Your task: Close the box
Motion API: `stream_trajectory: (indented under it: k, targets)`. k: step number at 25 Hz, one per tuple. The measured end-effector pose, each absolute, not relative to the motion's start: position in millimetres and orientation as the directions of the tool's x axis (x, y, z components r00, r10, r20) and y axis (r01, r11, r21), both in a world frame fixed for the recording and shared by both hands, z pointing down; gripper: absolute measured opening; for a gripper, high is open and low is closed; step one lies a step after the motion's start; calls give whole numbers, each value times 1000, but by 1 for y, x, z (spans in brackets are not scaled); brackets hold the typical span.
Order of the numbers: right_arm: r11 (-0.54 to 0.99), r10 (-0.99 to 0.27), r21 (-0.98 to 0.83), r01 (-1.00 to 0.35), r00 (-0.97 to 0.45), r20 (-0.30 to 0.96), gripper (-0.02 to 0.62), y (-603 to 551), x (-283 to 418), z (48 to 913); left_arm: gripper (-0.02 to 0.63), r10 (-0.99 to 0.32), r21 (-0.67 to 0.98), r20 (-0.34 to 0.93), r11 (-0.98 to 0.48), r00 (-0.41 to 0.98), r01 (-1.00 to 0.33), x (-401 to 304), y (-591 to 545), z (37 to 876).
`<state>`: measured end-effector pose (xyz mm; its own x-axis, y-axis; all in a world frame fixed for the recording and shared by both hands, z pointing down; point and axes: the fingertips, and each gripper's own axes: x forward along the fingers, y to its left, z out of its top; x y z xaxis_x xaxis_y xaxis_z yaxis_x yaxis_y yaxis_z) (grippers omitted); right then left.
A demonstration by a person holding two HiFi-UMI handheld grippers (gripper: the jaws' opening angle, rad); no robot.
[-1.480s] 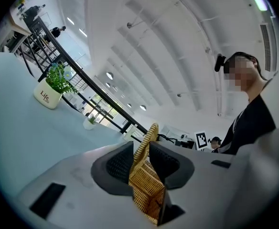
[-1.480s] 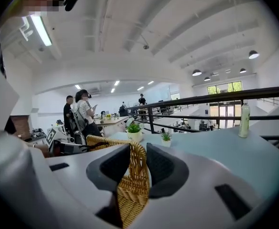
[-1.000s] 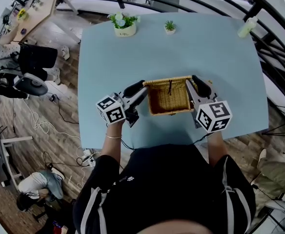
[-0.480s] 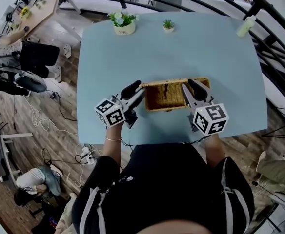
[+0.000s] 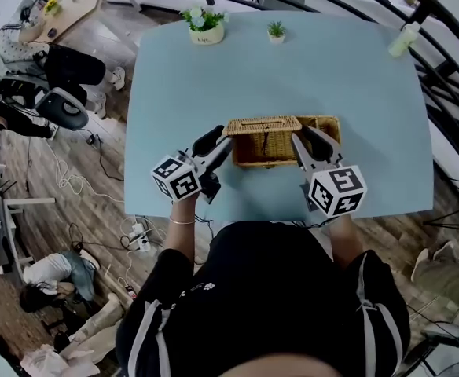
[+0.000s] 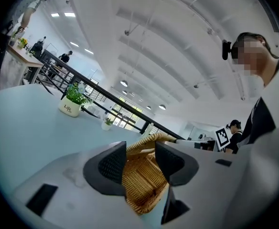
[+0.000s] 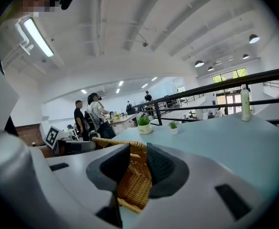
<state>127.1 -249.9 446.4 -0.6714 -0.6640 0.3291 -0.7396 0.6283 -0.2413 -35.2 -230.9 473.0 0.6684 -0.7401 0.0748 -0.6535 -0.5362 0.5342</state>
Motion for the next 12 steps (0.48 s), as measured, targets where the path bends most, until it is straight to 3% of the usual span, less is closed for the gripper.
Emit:
stream_trajectory:
  k: [12]
  targets:
    - [645, -621, -280, -711, -701, 349, 109, -231, 128, 465, 167, -764, 552, 88, -496, 639, -670, -29, -210, 487]
